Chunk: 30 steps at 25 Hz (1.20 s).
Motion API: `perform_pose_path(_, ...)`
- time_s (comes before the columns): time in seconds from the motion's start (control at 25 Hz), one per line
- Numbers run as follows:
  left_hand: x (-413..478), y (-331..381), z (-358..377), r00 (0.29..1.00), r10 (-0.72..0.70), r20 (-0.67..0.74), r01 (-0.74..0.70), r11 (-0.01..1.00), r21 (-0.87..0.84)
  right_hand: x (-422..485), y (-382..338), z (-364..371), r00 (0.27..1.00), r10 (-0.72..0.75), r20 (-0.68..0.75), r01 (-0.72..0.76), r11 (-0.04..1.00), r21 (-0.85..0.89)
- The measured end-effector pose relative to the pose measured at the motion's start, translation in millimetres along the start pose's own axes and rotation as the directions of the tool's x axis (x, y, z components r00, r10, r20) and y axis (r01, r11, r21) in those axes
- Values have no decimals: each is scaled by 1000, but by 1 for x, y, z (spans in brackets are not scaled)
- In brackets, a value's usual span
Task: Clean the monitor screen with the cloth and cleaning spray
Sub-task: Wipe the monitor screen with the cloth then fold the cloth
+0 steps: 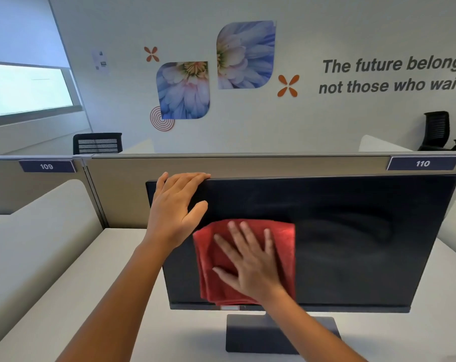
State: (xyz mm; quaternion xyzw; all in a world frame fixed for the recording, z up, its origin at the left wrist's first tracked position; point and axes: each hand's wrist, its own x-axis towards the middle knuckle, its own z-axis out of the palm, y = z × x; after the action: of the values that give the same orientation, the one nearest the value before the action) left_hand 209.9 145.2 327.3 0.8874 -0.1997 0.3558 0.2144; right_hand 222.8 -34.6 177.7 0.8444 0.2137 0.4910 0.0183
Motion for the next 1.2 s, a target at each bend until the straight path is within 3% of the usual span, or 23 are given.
perform_pose_path(0.24,0,-1,3,1000,-2,-14,2,1000,17,0,122,-42,927,333,-172,-351,932,-88)
perform_pose_path(0.32,0,-2,4,1000,0,-17,0,1000,17,-9,162,-54,845,501,-187,-522,848,-85)
perform_pose_path(0.4,1,-1,5,1000,1,-21,0,1000,20,-23,185,-61,714,676,-184,-689,725,-10)
perform_pose_path(0.48,2,0,6,999,-4,-38,5,1000,22,-39,188,-59,616,771,-161,-775,630,53)
perform_pose_path(0.72,-6,0,12,998,19,-60,-16,999,46,-87,141,-38,508,862,0,-859,506,72)
perform_pose_path(0.8,-8,-1,14,998,31,-55,-27,997,67,-99,116,-30,492,866,92,-870,488,66)
perform_pose_path(0.96,-14,-4,19,996,46,-75,-38,994,102,-104,67,-18,534,811,239,-841,539,50)
perform_pose_path(1.2,-15,0,24,991,23,-133,-14,998,67,-46,16,-5,566,797,212,-824,555,114)
